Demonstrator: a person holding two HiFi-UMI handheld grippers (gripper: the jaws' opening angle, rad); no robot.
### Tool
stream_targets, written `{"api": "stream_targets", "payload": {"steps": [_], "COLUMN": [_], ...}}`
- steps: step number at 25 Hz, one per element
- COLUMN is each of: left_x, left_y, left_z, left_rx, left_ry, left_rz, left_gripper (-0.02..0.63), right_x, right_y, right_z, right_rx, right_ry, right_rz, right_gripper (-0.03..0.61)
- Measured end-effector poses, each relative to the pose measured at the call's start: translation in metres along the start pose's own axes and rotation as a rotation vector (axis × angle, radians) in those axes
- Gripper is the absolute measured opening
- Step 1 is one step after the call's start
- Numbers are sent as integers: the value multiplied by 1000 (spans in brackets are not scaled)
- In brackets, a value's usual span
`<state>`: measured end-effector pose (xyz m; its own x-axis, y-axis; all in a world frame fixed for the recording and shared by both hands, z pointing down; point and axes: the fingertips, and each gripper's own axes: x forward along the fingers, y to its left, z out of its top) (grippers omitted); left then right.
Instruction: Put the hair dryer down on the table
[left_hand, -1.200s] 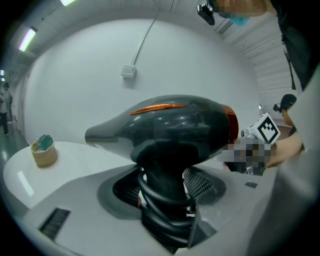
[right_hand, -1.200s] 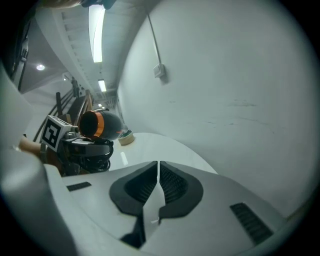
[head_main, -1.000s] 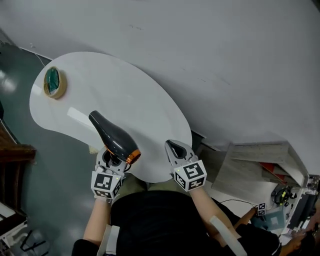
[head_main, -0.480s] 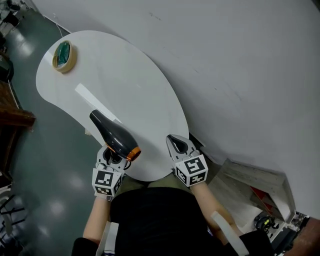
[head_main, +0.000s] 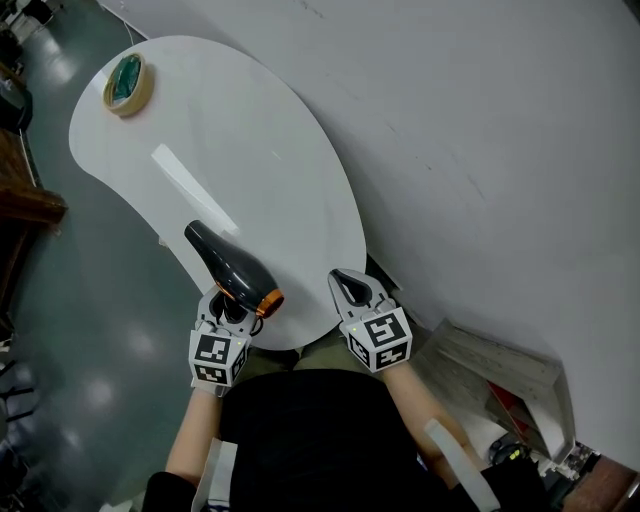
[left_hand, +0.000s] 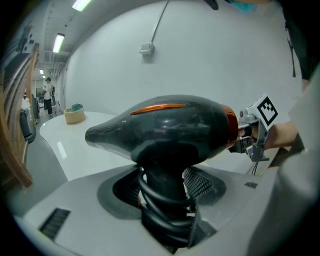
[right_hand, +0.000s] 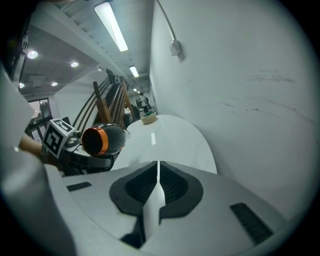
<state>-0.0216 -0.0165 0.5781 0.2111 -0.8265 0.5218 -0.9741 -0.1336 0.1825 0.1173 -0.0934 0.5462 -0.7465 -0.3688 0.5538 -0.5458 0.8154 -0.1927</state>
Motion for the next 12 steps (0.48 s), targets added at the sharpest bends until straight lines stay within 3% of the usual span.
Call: {"api": "stream_targets", "payload": {"steps": [12], "left_x": [40], "left_y": [-28], "left_z": [-34], "left_rx": [60], "left_ry": [112], "left_rz": [-19], "left_gripper": [265], "right_x": [-29], "right_y": [-34], "right_z": [-32], "right_rx": [37], "right_ry": [27], "right_rz": [-66], "right_gripper": [26]}}
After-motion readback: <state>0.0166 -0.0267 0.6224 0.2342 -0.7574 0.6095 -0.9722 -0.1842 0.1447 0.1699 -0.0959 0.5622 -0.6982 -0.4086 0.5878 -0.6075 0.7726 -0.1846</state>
